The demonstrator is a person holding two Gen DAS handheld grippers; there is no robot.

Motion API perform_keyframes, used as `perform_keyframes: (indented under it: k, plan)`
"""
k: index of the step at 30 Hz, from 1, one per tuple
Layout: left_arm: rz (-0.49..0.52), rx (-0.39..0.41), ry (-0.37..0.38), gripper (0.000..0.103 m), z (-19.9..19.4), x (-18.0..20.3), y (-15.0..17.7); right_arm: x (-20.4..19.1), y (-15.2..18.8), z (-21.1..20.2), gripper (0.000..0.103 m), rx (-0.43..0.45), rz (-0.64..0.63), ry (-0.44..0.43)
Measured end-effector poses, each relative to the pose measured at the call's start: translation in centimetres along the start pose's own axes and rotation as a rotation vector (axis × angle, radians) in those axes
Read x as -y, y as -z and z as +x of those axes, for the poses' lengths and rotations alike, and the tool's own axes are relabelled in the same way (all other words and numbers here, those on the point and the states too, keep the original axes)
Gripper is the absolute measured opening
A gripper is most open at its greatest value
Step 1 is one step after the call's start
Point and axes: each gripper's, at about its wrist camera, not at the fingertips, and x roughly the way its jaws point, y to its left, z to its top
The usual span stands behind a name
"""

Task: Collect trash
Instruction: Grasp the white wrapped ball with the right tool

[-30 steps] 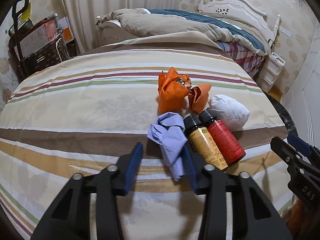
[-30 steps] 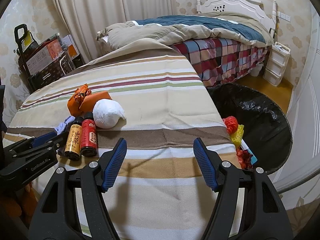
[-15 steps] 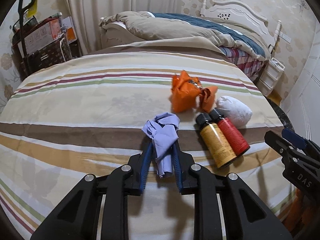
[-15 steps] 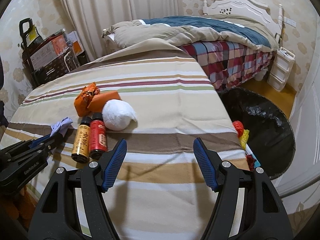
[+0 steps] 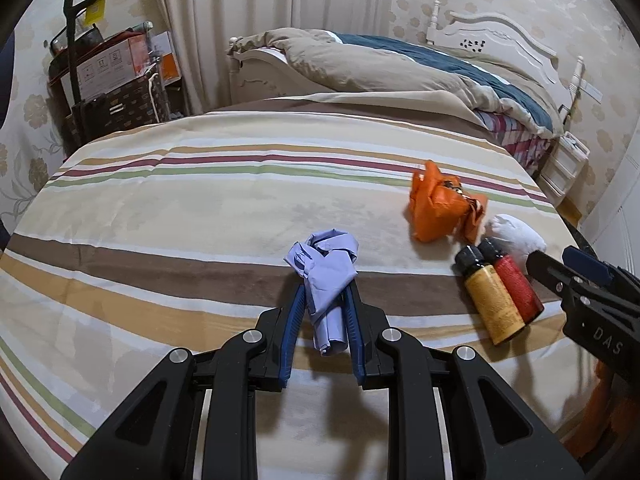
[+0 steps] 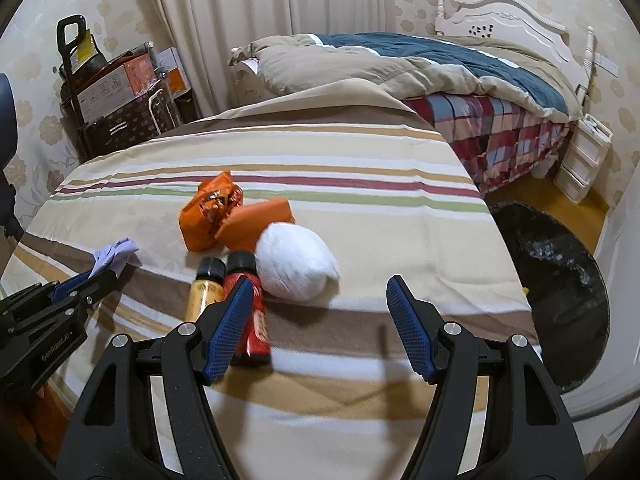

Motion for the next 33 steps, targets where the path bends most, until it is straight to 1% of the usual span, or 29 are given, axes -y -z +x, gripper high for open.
perform_keyframes:
  k: [8, 11, 12, 15, 18, 19, 22, 25, 29, 33]
  plan:
    - [-0.014, 0.005, -0.016, 0.023, 0.3, -0.7, -0.3, -0.6, -0.9, 1.4, 0.067, -0.02, 0.001, -0.013]
    - [-0.015, 0.014, -0.031, 0.023, 0.3, -1.0, -0.4, -0.5, -1.0, 1.6, 0.06, -0.026, 0.008, -0.016]
    - [-0.02, 0.012, -0.031, 0.023, 0.4, -1.1, -0.4, -0.5, -1.0, 1.7, 0.055, -0.033, 0.008, -0.018]
    - [-0.027, 0.013, -0.033, 0.023, 0.4, -1.3, -0.5, -0.5, -0.9, 2.2, 0.051, -0.052, 0.008, -0.036]
    - [-0.026, 0.015, -0.034, 0.023, 0.3, -1.3, -0.4, -0.7, -0.8, 2.3, 0.038, -0.058, 0.0, -0.057]
    - [-0.026, 0.016, -0.034, 0.023, 0.3, -1.3, -0.5, -0.8, -0.8, 2.2, 0.037, -0.057, -0.003, -0.061]
    - [-0.026, 0.017, -0.034, 0.023, 0.2, -1.3, -0.4, -1.1, -0.6, 1.9, 0.035, -0.046, -0.011, -0.051]
    - [-0.025, 0.018, -0.032, 0.023, 0.1, -1.2, -0.4, -0.6, -0.2, 1.4, 0.034, -0.037, 0.008, -0.05]
    - [-0.023, 0.021, -0.02, 0.023, -0.3, -0.7, -0.3, 0.5, 0.3, 0.2, 0.034, -0.018, 0.035, -0.04]
    - [-0.022, 0.032, 0.001, 0.023, -1.0, 0.2, 0.0, 2.1, 1.2, -1.4, 0.034, 0.008, 0.065, -0.011]
